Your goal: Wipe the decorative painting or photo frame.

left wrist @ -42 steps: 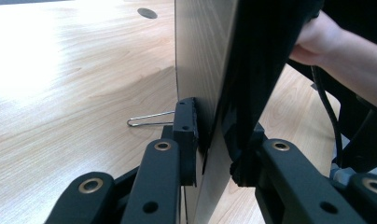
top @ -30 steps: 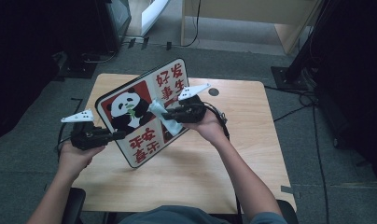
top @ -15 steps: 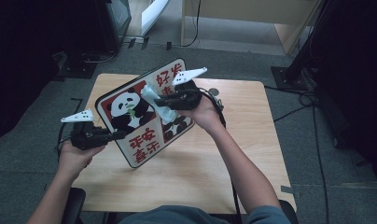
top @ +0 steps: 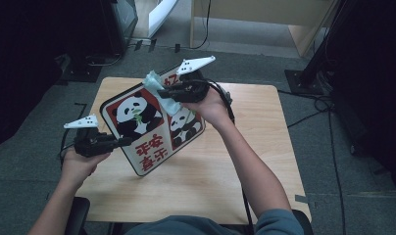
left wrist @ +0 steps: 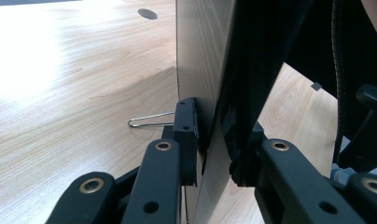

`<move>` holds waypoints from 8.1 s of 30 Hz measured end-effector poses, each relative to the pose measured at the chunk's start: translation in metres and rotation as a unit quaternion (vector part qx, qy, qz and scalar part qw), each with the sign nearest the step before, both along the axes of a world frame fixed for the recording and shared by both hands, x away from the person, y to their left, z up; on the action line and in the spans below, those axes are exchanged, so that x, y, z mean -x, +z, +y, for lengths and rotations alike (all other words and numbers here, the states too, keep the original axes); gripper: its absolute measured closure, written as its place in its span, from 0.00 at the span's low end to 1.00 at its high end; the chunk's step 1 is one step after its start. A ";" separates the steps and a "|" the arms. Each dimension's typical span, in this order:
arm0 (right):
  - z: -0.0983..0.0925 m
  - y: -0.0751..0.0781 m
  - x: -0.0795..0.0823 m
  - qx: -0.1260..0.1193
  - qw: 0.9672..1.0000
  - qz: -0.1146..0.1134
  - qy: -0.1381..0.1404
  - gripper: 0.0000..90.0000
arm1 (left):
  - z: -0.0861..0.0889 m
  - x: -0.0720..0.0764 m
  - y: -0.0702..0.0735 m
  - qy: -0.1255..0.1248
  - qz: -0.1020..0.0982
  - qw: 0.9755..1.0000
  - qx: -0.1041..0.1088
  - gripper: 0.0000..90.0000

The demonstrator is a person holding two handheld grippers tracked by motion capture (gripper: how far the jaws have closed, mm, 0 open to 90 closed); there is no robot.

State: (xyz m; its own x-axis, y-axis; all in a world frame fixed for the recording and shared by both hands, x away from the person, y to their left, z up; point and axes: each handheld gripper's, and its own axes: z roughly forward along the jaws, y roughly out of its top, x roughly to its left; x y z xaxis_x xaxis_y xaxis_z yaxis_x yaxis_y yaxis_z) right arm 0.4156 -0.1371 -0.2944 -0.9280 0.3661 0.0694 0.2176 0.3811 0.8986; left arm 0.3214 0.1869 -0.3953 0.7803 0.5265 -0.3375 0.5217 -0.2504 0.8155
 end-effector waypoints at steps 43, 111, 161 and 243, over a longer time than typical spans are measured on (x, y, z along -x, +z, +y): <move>0.006 -0.063 0.017 0.012 0.998 0.058 0.024 0.90 | 0.000 0.000 0.000 0.000 0.002 1.000 0.000 0.85; -0.005 -0.169 0.042 0.037 0.992 0.117 0.029 0.88 | -0.001 0.000 -0.001 -0.001 0.005 1.000 -0.002 0.85; 0.014 -0.067 0.039 0.011 0.998 0.047 0.039 0.89 | -0.002 -0.001 -0.002 -0.006 0.007 1.000 -0.007 0.84; 0.040 -0.054 0.036 0.005 0.997 0.044 0.058 0.86 | -0.002 -0.001 -0.002 -0.007 0.005 1.000 -0.009 0.84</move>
